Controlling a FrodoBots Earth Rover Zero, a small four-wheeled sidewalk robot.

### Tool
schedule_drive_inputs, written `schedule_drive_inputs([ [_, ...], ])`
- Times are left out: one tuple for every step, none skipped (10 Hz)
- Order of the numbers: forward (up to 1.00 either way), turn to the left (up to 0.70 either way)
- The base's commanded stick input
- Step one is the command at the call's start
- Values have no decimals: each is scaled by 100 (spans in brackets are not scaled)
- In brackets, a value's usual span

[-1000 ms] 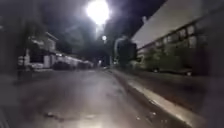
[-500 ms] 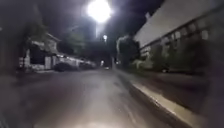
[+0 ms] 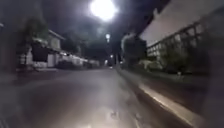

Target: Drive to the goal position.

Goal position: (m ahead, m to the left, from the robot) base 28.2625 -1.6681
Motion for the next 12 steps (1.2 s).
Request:
schedule_drive_inputs([
  [70,0],
  [70,0],
  [70,0],
  [70,-15],
  [70,-35],
  [70,-35],
  [70,-35],
  [70,-35],
  [70,-35],
  [70,-29],
  [70,-21],
  [70,-13],
])
